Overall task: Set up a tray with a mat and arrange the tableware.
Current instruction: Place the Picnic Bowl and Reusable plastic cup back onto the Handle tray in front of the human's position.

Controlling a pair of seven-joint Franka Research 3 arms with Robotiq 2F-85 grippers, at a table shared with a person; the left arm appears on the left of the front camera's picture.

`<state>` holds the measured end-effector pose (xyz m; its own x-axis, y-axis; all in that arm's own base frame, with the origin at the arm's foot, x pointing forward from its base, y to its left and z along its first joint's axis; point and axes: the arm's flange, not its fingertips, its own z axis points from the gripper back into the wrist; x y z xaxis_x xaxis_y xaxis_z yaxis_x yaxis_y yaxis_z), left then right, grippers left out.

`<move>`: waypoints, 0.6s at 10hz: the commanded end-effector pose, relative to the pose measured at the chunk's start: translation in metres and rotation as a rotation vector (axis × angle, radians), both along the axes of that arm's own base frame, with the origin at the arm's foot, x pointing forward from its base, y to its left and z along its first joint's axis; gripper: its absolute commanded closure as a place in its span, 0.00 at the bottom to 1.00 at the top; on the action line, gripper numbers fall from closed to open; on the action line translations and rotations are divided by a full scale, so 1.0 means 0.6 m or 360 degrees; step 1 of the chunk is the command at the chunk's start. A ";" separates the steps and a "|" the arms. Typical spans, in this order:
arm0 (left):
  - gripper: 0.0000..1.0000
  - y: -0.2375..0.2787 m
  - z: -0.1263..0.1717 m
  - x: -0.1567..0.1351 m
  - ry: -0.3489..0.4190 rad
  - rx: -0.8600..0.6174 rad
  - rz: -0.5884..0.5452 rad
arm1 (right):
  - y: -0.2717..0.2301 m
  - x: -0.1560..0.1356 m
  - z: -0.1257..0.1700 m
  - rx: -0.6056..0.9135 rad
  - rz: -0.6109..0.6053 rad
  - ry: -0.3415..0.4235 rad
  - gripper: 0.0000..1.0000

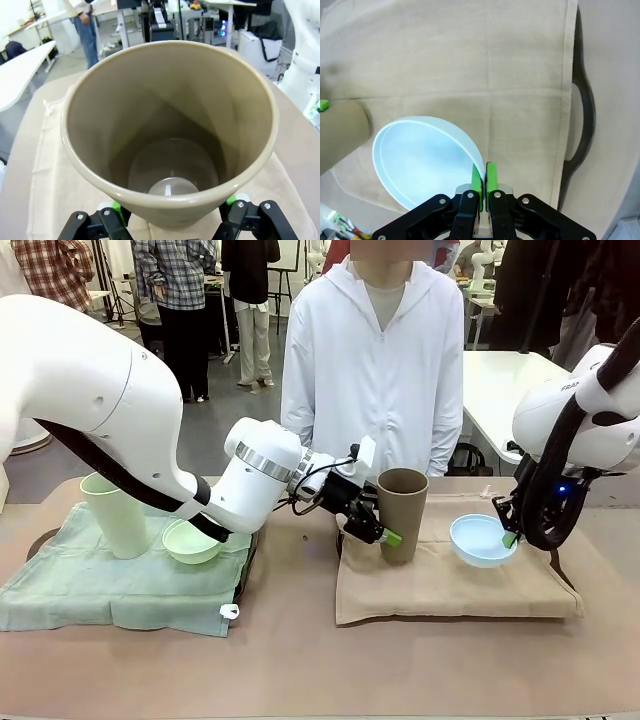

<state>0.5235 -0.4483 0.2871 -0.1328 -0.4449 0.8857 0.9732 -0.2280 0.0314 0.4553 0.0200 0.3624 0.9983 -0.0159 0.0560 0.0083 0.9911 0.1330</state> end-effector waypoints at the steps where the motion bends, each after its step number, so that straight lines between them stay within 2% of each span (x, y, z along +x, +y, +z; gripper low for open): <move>1: 0.18 -0.010 -0.006 0.019 -0.0006 0.0071 0.0010 | 0.004 0.020 -0.016 0.0047 0.0035 -0.0018 0.96; 4: 0.18 -0.012 -0.016 0.024 -0.0006 0.0093 0.0015 | 0.008 0.027 -0.035 0.0015 0.0050 0.0038 0.96; 5: 0.18 -0.013 -0.014 0.026 -0.0022 0.0104 0.0012 | 0.007 0.030 -0.038 0.0020 0.0050 0.0048 0.56; 6: 0.00 -0.013 -0.016 0.022 -0.0026 0.0111 0.0022 | 0.005 0.028 -0.042 0.0021 0.0058 0.0058 0.37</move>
<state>0.5342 -0.4529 0.2819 -0.1355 -0.4744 0.8698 0.9728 -0.2301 0.0261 0.4675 0.0243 0.3404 0.9998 -0.0040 0.0210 0.0013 0.9917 0.1288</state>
